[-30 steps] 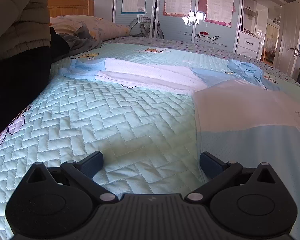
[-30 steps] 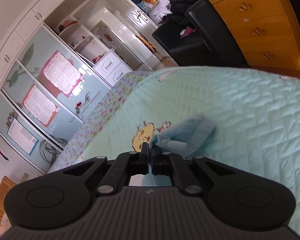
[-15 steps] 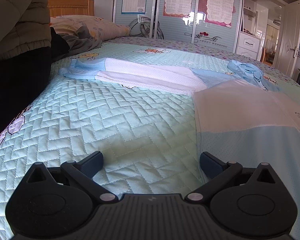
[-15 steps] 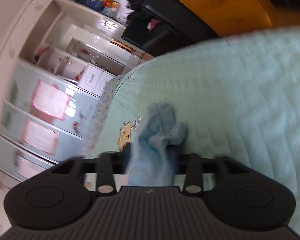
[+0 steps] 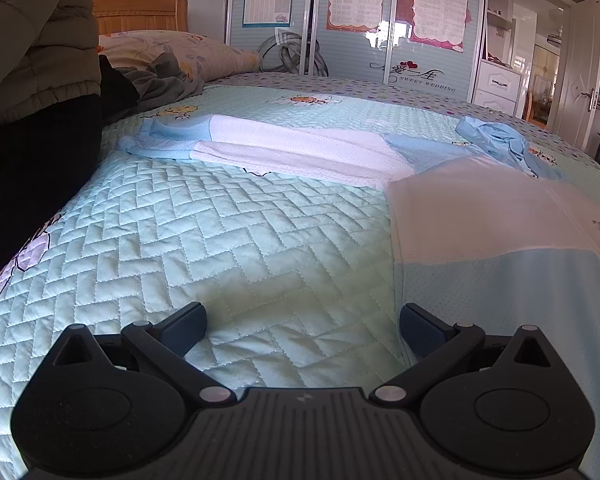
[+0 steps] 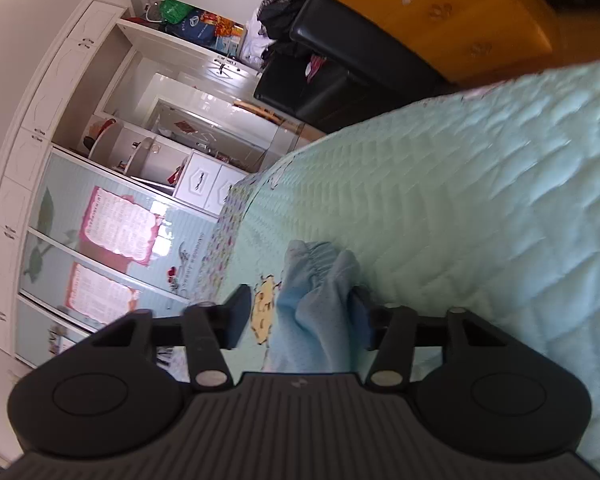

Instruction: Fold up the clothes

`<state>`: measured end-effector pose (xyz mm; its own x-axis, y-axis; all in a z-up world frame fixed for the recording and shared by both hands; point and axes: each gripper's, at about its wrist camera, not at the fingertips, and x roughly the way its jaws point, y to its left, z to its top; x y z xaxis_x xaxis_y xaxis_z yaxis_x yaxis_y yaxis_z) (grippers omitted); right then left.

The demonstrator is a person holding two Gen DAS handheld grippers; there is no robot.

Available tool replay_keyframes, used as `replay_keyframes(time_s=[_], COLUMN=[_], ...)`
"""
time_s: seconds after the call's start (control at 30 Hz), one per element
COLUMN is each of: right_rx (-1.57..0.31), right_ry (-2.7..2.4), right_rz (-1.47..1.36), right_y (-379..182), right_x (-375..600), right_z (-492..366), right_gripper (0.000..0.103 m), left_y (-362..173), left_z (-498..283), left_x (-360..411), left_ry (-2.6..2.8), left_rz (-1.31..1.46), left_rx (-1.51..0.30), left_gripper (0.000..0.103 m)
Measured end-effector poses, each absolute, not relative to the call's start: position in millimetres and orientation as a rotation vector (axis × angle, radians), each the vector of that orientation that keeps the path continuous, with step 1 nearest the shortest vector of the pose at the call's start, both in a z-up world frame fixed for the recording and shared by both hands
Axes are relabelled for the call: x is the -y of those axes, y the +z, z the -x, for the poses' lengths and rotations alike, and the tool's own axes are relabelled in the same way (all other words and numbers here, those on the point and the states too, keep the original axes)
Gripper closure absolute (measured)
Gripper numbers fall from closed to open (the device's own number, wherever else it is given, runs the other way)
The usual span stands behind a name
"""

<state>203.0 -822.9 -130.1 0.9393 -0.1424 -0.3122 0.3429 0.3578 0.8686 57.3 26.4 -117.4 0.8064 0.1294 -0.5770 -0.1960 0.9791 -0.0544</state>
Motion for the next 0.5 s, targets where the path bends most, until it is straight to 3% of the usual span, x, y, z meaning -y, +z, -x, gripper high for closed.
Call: replay_keyframes(time_s=[0.1,0.5], right_rx=[-0.156,-0.224], right_ry=[-0.353,-0.344], right_rz=[-1.132,-1.016], right_y=[-126,-103], right_x=[824,809], right_z=[-193,-208], right_gripper=[0.087,0.093], left_y=[-118,-118], left_z=[-58,-60], left_x=[-27,-27], left_ry=[0.174,0.172], left_rz=[0.114,0.117], left_rx=[-0.608,-0.605], left_gripper=[0.001,0.001])
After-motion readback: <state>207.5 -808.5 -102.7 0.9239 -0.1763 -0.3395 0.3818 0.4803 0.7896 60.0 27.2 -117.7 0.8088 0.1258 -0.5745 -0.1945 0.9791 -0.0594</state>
